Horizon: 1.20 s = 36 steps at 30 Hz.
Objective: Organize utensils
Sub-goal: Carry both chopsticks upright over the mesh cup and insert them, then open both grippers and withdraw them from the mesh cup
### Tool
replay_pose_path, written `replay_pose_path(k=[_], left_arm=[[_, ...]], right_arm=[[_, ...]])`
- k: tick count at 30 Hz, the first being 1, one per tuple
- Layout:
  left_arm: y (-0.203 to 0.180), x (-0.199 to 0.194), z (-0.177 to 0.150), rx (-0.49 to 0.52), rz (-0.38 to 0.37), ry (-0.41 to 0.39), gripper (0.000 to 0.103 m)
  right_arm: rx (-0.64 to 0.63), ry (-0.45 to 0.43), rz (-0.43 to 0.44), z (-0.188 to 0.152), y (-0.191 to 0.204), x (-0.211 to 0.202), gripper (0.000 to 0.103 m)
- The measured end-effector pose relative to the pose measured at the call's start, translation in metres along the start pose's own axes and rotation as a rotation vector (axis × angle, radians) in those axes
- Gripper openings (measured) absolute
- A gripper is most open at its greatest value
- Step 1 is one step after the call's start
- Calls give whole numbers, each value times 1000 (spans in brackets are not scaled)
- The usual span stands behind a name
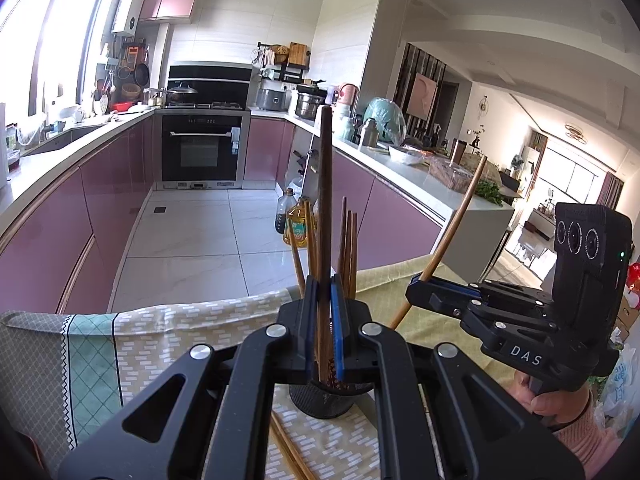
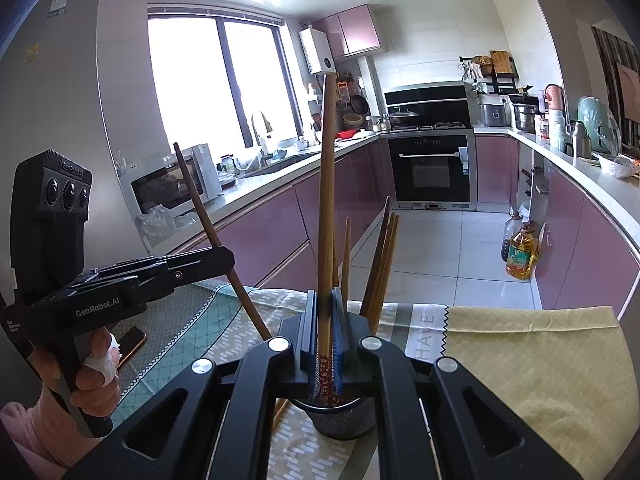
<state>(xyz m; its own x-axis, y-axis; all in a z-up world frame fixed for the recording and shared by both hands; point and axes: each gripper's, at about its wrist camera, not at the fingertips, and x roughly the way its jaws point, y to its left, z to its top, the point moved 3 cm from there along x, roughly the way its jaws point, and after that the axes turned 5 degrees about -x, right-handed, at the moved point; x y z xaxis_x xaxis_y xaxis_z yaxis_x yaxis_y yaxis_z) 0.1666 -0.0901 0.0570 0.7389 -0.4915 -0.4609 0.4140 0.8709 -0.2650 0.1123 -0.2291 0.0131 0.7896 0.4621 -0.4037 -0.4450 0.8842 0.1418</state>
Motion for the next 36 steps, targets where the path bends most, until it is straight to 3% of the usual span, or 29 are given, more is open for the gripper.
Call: replay_pose_path(k=[21, 36], left_arm=[[-3, 31, -13, 64, 26, 137, 7], [10, 55, -19, 19, 25, 182, 8]], right_arm=[[49, 158, 3, -20, -12, 38, 6], [70, 157, 9, -25, -20, 39, 8]])
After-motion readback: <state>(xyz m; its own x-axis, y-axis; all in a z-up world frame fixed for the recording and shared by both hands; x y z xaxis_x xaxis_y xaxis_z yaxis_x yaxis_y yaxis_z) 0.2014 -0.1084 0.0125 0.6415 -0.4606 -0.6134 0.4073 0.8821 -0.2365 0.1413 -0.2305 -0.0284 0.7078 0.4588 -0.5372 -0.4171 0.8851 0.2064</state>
